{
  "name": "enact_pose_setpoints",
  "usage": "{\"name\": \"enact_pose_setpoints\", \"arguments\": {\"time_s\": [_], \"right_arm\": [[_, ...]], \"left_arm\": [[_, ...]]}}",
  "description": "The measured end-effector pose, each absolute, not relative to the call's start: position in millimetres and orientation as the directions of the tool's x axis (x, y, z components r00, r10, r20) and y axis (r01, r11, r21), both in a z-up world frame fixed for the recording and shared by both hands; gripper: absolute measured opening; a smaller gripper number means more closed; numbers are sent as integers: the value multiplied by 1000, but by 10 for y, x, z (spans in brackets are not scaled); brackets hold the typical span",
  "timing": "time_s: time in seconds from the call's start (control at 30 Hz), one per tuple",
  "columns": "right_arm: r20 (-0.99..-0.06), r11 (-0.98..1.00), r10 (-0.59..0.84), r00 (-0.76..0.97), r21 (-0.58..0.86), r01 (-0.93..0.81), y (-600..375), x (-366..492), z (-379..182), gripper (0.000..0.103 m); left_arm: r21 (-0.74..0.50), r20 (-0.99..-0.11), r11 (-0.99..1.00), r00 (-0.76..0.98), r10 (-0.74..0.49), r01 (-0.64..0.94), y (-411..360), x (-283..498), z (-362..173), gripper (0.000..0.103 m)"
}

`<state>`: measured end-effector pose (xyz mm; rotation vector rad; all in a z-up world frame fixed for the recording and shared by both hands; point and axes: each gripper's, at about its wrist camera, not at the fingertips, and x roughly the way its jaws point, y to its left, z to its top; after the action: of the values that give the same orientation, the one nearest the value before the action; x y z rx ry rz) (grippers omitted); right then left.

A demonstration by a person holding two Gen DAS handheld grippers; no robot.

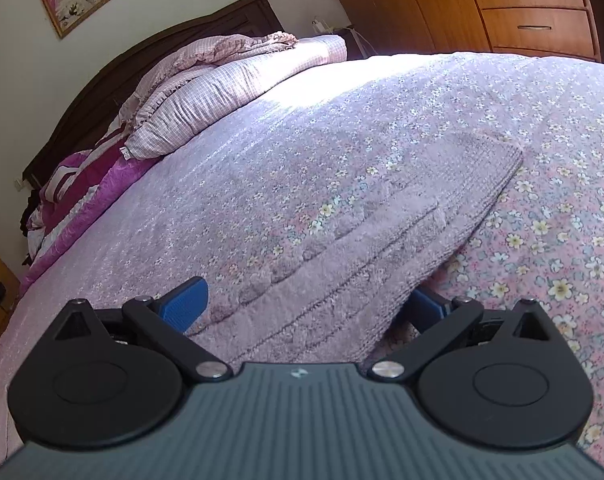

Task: Fold small clothes
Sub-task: 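Move the right gripper to a sleeve cuff and close on it, then lift the sleeve with the right gripper, lay it across the front, open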

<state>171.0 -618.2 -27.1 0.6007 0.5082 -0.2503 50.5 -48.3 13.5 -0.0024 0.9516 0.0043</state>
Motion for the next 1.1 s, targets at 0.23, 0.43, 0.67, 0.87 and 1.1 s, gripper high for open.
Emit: {"name": "enact_pose_setpoints", "arguments": {"time_s": [0.23, 0.43, 0.67, 0.87, 1.1], "right_arm": [[-524, 763, -163, 836, 471, 444, -6248, 1692, -304, 47], [-468, 729, -196, 861, 518, 448, -6345, 1392, -248, 8], [-361, 729, -196, 912, 568, 381, -6258, 846, 66, 6], [-272, 741, -165, 948, 600, 301, -6047, 510, 403, 6], [-182, 757, -104, 978, 623, 196, -5700, 341, 839, 6]], "left_arm": [[2, -808, 1000, 589, 2, -2, -488, 491, 127, 103], [4, -804, 1000, 595, 0, 5, -486, 475, 133, 103], [6, -800, 1000, 600, -5, 16, -486, 456, 158, 103], [-10, -801, 1000, 599, -20, 20, -429, 439, 216, 103], [-21, -784, 1000, 621, -21, 8, -305, 417, 335, 103]]}}
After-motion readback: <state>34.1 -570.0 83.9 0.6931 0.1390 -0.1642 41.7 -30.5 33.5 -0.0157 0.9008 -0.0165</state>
